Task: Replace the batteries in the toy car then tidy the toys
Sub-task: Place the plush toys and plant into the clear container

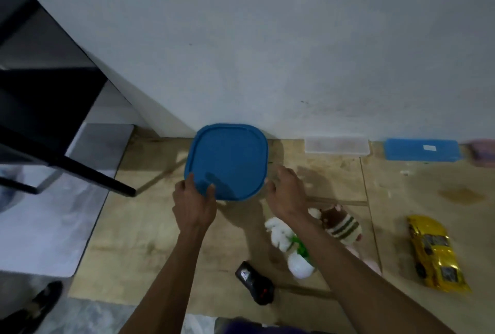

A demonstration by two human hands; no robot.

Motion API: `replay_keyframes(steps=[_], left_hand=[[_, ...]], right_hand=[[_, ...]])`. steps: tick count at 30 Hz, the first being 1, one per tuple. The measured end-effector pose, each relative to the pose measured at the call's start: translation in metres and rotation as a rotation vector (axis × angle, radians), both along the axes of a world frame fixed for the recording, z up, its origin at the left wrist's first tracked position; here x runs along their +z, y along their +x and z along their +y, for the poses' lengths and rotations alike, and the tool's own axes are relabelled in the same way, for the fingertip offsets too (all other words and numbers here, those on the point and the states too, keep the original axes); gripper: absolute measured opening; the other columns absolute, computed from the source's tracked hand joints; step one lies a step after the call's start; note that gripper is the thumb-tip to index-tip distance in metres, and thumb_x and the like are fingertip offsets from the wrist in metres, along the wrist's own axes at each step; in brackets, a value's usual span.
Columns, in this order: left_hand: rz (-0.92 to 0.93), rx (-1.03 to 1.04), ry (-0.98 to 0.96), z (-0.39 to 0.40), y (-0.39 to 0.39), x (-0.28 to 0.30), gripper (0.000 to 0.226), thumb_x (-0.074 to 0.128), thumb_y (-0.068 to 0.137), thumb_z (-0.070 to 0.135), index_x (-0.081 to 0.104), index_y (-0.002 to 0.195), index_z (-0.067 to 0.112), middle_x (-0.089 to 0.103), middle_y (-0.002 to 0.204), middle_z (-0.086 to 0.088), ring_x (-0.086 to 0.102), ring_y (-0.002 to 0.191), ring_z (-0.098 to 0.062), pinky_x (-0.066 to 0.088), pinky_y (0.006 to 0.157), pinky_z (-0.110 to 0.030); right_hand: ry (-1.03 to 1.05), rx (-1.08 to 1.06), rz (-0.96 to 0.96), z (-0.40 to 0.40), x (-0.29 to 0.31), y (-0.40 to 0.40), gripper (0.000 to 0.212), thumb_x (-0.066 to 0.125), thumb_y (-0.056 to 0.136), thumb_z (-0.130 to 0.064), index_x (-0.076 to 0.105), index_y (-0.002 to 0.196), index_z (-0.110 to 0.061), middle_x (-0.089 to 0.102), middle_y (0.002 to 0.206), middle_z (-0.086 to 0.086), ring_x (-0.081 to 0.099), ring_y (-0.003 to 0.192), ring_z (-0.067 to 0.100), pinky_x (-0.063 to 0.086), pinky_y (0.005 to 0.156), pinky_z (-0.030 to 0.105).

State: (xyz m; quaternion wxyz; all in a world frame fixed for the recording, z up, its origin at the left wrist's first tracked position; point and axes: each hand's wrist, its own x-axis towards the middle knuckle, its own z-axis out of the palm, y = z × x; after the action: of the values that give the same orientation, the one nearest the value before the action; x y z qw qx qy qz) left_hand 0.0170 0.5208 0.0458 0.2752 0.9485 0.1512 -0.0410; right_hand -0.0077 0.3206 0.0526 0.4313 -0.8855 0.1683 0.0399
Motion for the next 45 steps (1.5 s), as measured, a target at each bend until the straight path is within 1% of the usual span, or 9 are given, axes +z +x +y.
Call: replay_keyframes(steps=[6, 10, 14, 16, 21, 28, 35, 42, 45], left_hand=[[0.184, -0.051, -0.099, 0.038, 0.08, -0.031, 0.062, 0.063, 0.091, 0.047, 0.047, 0.134, 0.005, 0.054, 0.129, -0.021, 0.052, 0.121, -0.043, 0.053, 0.093, -0.057], [0.144, -0.045, -0.183, 0.044, 0.098, -0.048, 0.05, 0.068, 0.088, 0.043, 0.058, 0.121, 0.007, 0.063, 0.118, -0.017, 0.06, 0.11, -0.038, 0.058, 0.087, -0.053], [0.089, 0.012, -0.245, 0.044, 0.099, -0.051, 0.065, 0.074, 0.072, 0.049, 0.058, 0.123, 0.012, 0.062, 0.12, -0.011, 0.062, 0.109, -0.033, 0.059, 0.088, -0.052], [0.086, 0.042, -0.274, 0.041, 0.099, -0.047, 0.068, 0.081, 0.073, 0.042, 0.057, 0.127, 0.01, 0.06, 0.125, -0.012, 0.061, 0.111, -0.033, 0.057, 0.092, -0.052], [0.039, 0.069, -0.313, 0.039, 0.099, -0.038, 0.059, 0.088, 0.07, 0.026, 0.06, 0.118, 0.009, 0.065, 0.116, -0.009, 0.064, 0.104, -0.03, 0.059, 0.087, -0.049], [0.016, 0.11, -0.365, 0.036, 0.099, -0.03, 0.066, 0.089, 0.07, 0.018, 0.054, 0.125, 0.007, 0.063, 0.121, -0.01, 0.062, 0.109, -0.03, 0.057, 0.092, -0.049], [0.053, 0.152, -0.458, 0.038, 0.098, -0.033, 0.067, 0.087, 0.073, 0.011, 0.05, 0.128, 0.008, 0.06, 0.124, -0.006, 0.06, 0.113, -0.026, 0.057, 0.093, -0.042], [0.046, 0.108, -0.493, 0.04, 0.095, -0.032, 0.069, 0.087, 0.073, 0.014, 0.048, 0.129, 0.01, 0.057, 0.121, -0.001, 0.058, 0.115, -0.024, 0.056, 0.096, -0.04], [0.009, 0.086, -0.45, 0.039, 0.09, -0.033, 0.077, 0.09, 0.066, 0.023, 0.048, 0.13, 0.013, 0.053, 0.127, -0.004, 0.053, 0.119, -0.026, 0.054, 0.099, -0.047]], right_hand=[[0.075, -0.223, 0.121, 0.04, -0.023, 0.047, 0.044, 0.054, 0.099, -0.026, 0.045, 0.14, -0.013, 0.054, 0.129, 0.012, 0.054, 0.119, 0.032, 0.05, 0.099, 0.046], [0.127, -0.37, 0.118, 0.056, -0.03, 0.058, 0.04, 0.054, 0.1, -0.023, 0.049, 0.137, -0.01, 0.056, 0.129, 0.013, 0.055, 0.119, 0.03, 0.049, 0.101, 0.047], [0.208, -0.492, 0.117, 0.061, -0.032, 0.064, 0.032, 0.056, 0.1, -0.022, 0.052, 0.13, -0.013, 0.06, 0.123, 0.006, 0.059, 0.111, 0.025, 0.052, 0.097, 0.042], [0.249, -0.531, 0.117, 0.061, -0.029, 0.066, 0.029, 0.056, 0.1, -0.02, 0.05, 0.128, -0.014, 0.06, 0.117, 0.002, 0.059, 0.105, 0.021, 0.053, 0.093, 0.037], [0.284, -0.562, 0.124, 0.06, -0.025, 0.068, 0.022, 0.056, 0.1, -0.016, 0.043, 0.116, -0.023, 0.058, 0.109, -0.002, 0.058, 0.095, 0.018, 0.05, 0.08, 0.032], [0.331, -0.566, 0.128, 0.063, -0.023, 0.066, 0.035, 0.057, 0.099, -0.016, 0.037, 0.127, -0.019, 0.056, 0.117, -0.001, 0.059, 0.101, 0.02, 0.052, 0.083, 0.036], [0.425, -0.6, 0.083, 0.067, -0.032, 0.066, 0.035, 0.057, 0.098, -0.017, 0.03, 0.118, -0.024, 0.051, 0.12, -0.002, 0.055, 0.099, 0.012, 0.049, 0.082, 0.031], [0.425, -0.648, 0.087, 0.068, -0.031, 0.074, 0.036, 0.062, 0.097, -0.019, 0.032, 0.117, -0.021, 0.052, 0.109, -0.005, 0.055, 0.087, 0.005, 0.047, 0.067, 0.022], [0.367, -0.641, 0.072, 0.07, -0.03, 0.071, 0.041, 0.065, 0.094, -0.018, 0.034, 0.121, -0.018, 0.054, 0.115, 0.0, 0.057, 0.091, 0.011, 0.046, 0.065, 0.019]])
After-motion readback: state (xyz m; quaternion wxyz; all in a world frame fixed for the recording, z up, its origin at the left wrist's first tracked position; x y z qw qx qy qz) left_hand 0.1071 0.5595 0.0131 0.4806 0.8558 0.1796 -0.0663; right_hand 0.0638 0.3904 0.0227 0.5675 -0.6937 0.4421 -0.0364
